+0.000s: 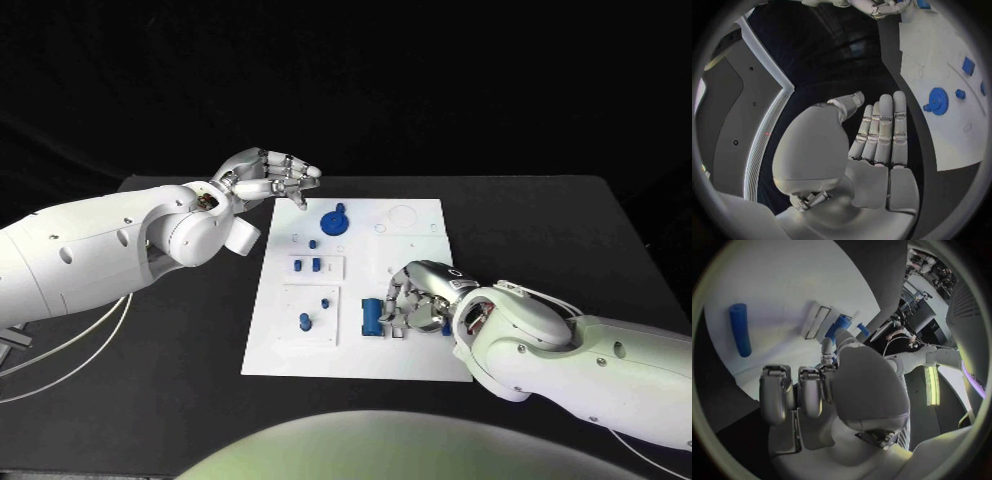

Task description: Assemble the parts on the task board

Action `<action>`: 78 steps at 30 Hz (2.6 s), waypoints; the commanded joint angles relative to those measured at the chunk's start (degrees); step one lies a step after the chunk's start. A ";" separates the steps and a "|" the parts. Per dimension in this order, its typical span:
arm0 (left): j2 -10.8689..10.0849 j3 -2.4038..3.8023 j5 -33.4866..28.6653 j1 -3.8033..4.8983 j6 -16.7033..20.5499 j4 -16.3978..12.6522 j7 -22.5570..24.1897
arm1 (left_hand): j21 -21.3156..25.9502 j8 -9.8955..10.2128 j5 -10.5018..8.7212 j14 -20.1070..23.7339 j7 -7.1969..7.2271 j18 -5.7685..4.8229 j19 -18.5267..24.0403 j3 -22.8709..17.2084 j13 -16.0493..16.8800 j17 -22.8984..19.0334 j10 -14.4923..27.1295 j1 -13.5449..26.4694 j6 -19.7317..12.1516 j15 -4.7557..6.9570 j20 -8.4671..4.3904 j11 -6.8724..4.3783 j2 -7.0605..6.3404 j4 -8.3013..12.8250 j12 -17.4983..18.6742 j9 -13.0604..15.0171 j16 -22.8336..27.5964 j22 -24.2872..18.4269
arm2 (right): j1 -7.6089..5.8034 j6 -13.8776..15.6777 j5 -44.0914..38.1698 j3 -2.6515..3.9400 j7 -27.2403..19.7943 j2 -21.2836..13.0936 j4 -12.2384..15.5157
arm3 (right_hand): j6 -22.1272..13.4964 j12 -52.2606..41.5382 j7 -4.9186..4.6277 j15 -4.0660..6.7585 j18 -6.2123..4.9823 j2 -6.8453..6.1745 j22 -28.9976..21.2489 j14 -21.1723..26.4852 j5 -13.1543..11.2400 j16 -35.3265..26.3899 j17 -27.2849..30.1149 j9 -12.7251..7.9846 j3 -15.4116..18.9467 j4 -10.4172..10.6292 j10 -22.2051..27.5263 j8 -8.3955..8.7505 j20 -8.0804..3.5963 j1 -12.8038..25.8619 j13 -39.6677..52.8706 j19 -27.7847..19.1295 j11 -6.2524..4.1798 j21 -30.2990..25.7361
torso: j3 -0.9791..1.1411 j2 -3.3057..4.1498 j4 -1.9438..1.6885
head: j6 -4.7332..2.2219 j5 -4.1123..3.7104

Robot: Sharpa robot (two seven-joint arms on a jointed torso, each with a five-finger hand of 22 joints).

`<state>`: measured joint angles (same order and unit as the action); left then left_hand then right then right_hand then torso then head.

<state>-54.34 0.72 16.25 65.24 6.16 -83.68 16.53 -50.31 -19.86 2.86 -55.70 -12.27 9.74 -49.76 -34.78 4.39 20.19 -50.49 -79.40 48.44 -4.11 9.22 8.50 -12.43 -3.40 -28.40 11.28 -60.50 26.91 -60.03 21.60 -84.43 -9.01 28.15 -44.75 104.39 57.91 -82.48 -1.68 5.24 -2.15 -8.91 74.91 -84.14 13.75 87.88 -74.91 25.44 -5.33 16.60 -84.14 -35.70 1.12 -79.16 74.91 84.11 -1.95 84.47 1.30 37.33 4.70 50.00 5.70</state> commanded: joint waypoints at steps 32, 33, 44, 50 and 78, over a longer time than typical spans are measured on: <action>-0.31 -0.10 0.05 0.02 -0.77 -0.13 0.15 | 0.28 -0.27 0.28 0.45 0.07 0.78 0.12 0.12 -0.04 -0.07 0.26 0.37 -0.46 -0.17 0.42 0.06 0.34 -0.33 -0.31 -0.06 0.17 -0.12 | 1.59 2.36 -0.38 -0.23 3.20 -17.15 6.16 | -10.48 15.09 -6.13 -4.16 -0.86 -6.40 10.91 -3.54 1.14 -2.86 -5.51 -2.75 18.91 0.62 7.39 14.02 3.73 14.96 -3.47 0.79 5.03 -10.21 | -0.08 -0.31 0.69 | -0.32 -1.50; -0.33 -0.10 0.05 0.02 -0.78 -0.14 0.15 | 0.28 -0.27 0.28 0.45 0.07 0.78 0.12 0.12 -0.04 -0.07 0.26 0.37 -0.46 -0.17 0.42 0.06 0.34 -0.33 -0.31 -0.06 0.17 -0.12 | 1.73 2.26 -0.62 -0.24 3.55 -17.06 6.09 | -10.43 15.01 -6.12 -4.16 -0.85 -6.34 10.92 -3.54 1.15 -2.86 -5.52 -2.74 18.86 0.62 7.34 14.00 3.74 14.97 -3.42 0.80 5.03 -10.21 | -0.08 -0.31 0.67 | -0.27 -1.52; -0.24 -0.12 0.05 0.01 -0.90 -0.09 0.18 | 0.28 -0.27 0.28 0.45 0.07 0.78 0.12 0.12 -0.04 -0.07 0.26 0.37 -0.46 -0.17 0.42 0.06 0.34 -0.33 -0.31 -0.06 0.17 -0.12 | 2.71 3.64 -2.04 -0.23 4.91 -15.00 4.91 | -4.64 12.06 -3.26 -2.19 -0.54 -1.60 11.47 -3.87 0.13 -2.59 -6.37 3.25 15.64 0.33 5.38 6.64 2.12 12.68 -1.59 1.66 2.61 -8.65 | -0.13 -0.28 0.62 | -0.15 -1.54; -0.29 -0.12 0.05 0.01 -0.87 -0.10 0.16 | 0.34 -0.29 0.28 0.46 0.08 0.78 0.11 0.13 -0.04 -0.07 0.26 0.45 -0.46 -0.17 0.43 0.05 0.35 -0.40 -0.36 -0.06 0.16 -0.15 | 3.06 5.21 -1.98 -0.23 4.14 -14.13 4.63 | -4.15 10.44 -2.64 -1.72 -0.21 1.64 11.95 -4.18 0.00 -1.99 -7.51 5.20 14.11 0.32 4.15 5.35 1.68 12.03 -0.38 2.26 2.06 -6.97 | -0.12 -0.29 0.71 | -0.07 -1.37; -0.38 -0.13 0.05 0.01 -0.96 -0.25 0.08 | 0.38 -0.31 0.28 0.46 0.07 0.78 0.10 0.12 -0.04 -0.06 0.27 0.55 -0.46 -0.18 0.45 0.06 0.42 -0.51 -0.38 -0.06 0.14 -0.18 | 3.82 0.64 -5.60 -0.23 5.57 -11.08 1.26 | -3.72 9.90 -2.19 -1.32 0.07 0.61 12.34 -4.38 -0.07 -1.51 -8.39 7.46 14.40 0.20 3.62 5.29 1.22 7.45 0.05 2.70 1.62 -5.54 | -0.07 -0.30 0.71 | 0.00 -1.35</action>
<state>-54.78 0.56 16.27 65.22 6.05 -83.78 16.34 -50.31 -19.86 2.86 -55.49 -12.27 9.74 -49.76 -34.62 4.39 20.19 -50.49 -79.17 48.44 -4.32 9.22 8.50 -12.20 -3.56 -28.40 11.29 -60.50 26.80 -56.52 25.39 -87.99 -9.03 32.37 -55.97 106.05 54.74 -72.65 -3.92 3.61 -2.15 -8.33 74.92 -83.93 13.73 86.22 -74.93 33.11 9.15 16.85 -80.35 -30.87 2.86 -70.88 74.95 84.00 -0.21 78.86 1.24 37.03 5.41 49.99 4.35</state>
